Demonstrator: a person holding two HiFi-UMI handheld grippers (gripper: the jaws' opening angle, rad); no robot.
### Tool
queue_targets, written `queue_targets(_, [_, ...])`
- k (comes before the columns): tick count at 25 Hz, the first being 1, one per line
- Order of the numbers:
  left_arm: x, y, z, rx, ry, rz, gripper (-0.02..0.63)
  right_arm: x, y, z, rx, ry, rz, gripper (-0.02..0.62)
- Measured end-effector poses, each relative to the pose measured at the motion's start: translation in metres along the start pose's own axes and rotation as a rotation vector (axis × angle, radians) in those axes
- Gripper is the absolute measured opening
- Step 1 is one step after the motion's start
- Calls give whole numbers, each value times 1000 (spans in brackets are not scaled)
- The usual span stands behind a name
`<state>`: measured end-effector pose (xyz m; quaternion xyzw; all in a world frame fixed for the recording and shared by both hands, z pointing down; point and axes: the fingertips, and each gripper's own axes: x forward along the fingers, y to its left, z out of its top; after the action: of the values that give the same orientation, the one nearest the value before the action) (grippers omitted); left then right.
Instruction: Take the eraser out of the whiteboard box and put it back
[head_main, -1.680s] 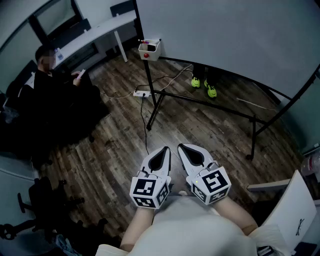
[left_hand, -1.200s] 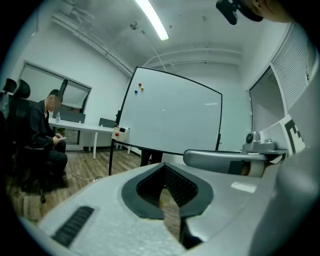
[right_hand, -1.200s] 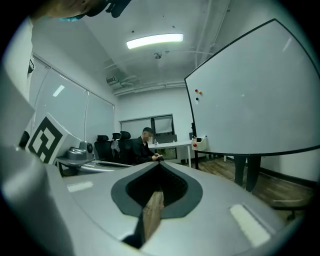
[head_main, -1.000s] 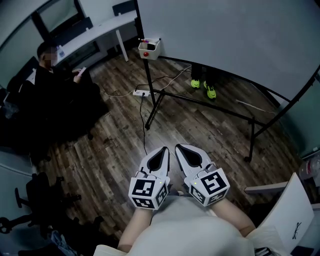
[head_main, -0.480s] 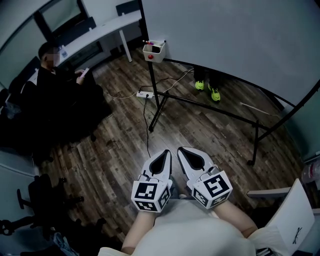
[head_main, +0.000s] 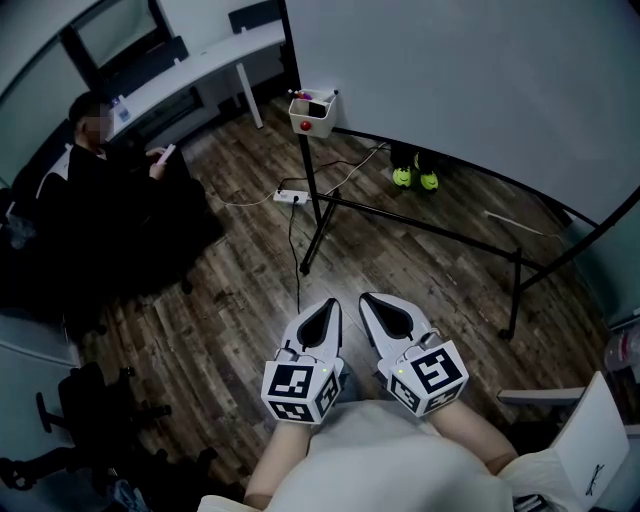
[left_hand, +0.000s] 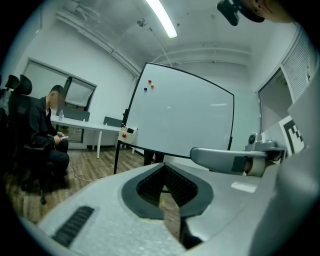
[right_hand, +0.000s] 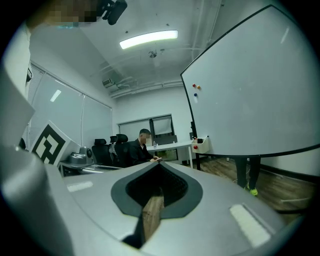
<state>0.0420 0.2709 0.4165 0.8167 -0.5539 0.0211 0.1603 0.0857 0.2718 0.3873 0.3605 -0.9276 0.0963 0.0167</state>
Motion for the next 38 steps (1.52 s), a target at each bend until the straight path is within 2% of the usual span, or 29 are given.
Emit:
queue_targets(19, [81,83,40,3,43,-34,2,115,-46,27,16,-3,-19,6])
queue_targets(38, [145,174,87,33,53,-120,2,224,-70,48,21,-21,-108,6])
